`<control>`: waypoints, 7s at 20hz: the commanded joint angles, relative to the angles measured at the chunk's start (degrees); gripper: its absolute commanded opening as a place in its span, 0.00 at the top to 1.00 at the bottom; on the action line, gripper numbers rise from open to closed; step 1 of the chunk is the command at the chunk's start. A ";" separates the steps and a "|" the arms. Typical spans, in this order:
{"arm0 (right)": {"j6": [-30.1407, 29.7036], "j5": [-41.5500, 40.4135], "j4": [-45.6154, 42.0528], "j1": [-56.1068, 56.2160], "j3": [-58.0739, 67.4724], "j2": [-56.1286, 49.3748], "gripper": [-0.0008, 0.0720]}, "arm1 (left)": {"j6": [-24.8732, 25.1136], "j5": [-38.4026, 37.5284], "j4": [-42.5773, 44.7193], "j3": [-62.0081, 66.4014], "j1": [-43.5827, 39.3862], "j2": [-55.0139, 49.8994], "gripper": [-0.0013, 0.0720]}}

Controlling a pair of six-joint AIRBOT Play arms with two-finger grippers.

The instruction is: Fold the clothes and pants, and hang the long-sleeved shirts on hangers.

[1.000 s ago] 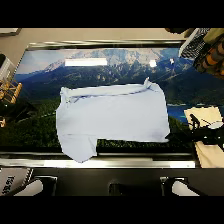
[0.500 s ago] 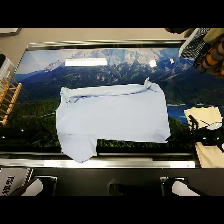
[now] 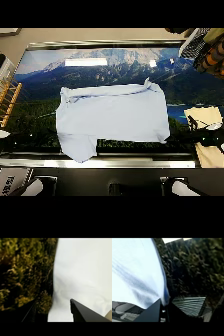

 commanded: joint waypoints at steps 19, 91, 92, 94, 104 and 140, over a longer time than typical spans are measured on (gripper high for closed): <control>-7.61 -0.24 21.73 4.98 6.75 4.11 0.94 | 2.45 1.05 -8.63 10.40 -8.92 -6.95 0.97; 23.41 19.26 -17.09 18.97 73.02 -41.75 0.92 | -17.42 -21.99 23.10 74.77 -25.51 -51.30 0.96; 23.43 19.30 -17.18 18.97 73.00 -42.05 0.83 | -17.42 -21.77 23.12 74.77 -25.64 -51.28 0.83; 23.61 20.17 -17.75 18.95 73.05 -41.81 0.45 | -17.88 -22.05 23.15 74.88 -25.62 -51.08 0.35; 14.34 19.52 -11.74 7.69 57.11 -21.09 0.33 | -19.41 -23.80 26.51 43.76 -17.05 -22.88 0.23; 13.99 15.52 -7.78 7.54 35.78 4.09 0.33 | 2.05 -7.87 -4.37 -7.30 -14.01 6.49 0.80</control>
